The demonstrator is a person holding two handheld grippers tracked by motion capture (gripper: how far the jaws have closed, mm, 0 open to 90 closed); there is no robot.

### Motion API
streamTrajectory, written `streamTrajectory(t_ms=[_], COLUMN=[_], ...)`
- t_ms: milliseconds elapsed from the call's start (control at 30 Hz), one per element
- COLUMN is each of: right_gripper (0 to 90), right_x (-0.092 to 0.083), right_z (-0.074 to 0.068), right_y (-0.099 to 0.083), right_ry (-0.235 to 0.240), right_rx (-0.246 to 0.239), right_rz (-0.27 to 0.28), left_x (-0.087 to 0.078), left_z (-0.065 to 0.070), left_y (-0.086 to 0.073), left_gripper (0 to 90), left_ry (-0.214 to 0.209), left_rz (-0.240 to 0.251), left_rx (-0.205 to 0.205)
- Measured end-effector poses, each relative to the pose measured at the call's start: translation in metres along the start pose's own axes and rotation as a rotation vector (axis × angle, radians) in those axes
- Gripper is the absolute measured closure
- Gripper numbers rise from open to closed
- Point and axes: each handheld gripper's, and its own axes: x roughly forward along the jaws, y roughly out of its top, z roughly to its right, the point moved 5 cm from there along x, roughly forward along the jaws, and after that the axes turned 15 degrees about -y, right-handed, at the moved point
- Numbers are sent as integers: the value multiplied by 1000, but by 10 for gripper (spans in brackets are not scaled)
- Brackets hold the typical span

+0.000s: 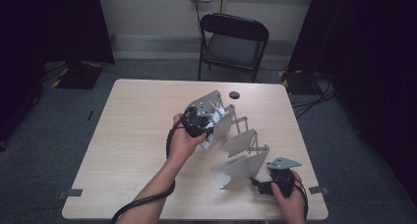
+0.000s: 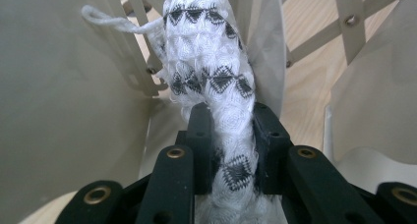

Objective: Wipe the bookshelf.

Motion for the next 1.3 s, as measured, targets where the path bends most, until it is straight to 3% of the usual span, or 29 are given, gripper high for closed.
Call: streamTrajectory(t_ms=[267, 500, 667, 867, 1133, 1233, 1300], right_gripper=[101, 102, 102, 102, 101, 102, 102], right_x=[0, 0, 0, -1, -1, -1, -1], right_z=[0, 0, -1, -1, -1, -1, -1], right_y=[0, 0, 0, 0, 0, 0, 0], right_ry=[0, 1, 3, 3, 3, 3, 3], right_rx=[1, 0, 0, -1, -1, -1, -1], right_rz=[0, -1, 0, 0, 0, 0, 0], left_x=[12, 23, 29, 21, 16, 22, 22], left_z=[-2, -6, -9, -11, 0, 0, 0], left_y=[-16, -33, -54, -66, -83, -90, -91], left_gripper=[728, 699, 678, 543, 482, 469, 516], left_ry=[4, 10, 7, 28, 22, 36, 58], left_rz=[-30, -52, -97, -73, -82, -93, -111], left_rx=[-1, -29, -58, -88, -120, -113, -83])
